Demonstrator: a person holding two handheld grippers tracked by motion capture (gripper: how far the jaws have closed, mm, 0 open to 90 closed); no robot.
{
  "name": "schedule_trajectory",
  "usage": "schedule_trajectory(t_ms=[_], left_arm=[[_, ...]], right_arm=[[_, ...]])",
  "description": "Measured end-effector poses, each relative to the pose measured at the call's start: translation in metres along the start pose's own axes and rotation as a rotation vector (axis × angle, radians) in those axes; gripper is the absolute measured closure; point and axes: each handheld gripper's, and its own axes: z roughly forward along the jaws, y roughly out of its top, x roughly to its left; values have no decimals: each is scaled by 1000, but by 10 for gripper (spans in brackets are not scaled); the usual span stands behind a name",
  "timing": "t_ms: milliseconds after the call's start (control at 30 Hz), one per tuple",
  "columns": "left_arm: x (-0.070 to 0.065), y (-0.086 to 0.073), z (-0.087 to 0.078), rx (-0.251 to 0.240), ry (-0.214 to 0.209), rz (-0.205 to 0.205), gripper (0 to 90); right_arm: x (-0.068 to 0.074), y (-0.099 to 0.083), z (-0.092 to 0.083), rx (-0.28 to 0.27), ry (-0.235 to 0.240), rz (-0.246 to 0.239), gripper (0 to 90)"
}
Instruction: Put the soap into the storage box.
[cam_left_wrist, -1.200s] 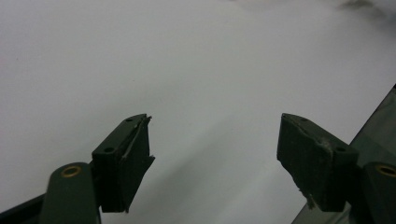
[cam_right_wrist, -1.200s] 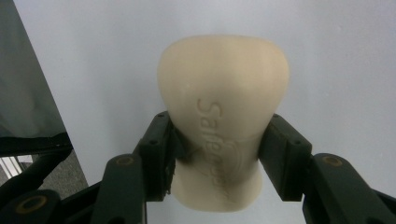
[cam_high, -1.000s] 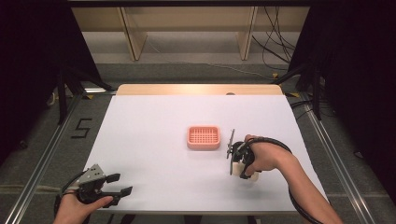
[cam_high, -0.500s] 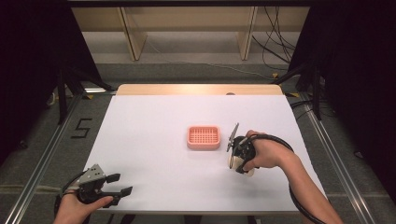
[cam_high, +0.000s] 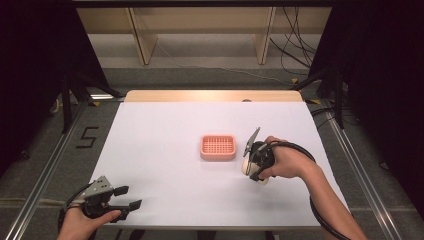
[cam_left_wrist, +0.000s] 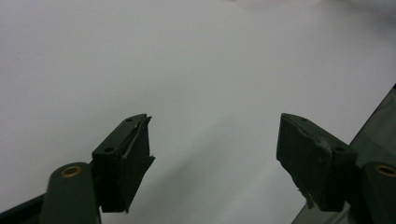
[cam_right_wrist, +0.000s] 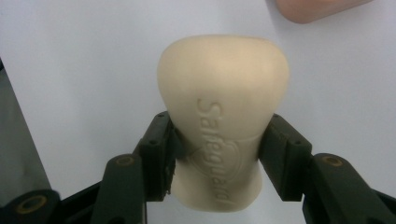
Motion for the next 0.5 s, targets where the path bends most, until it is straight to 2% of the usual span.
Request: schedule_trajectory(t_ms=[167,267,333,400,500], left_arm=[[1,0,-1,5,3,8,253],[0,0,0,-1,0,0,253],[0,0,0,1,0,1,253],[0,0,-1,2,2,6,253],[1,0,-1,4,3,8,253]], right_arm=[[-2,0,0,-14,-4,19,502],[-5,1,-1,-51,-12,6,501],[-5,2,-2,-67,-16,25,501],[-6,2,-2,-97,-14,13,502],[-7,3,-2,-114,-27,31,502]])
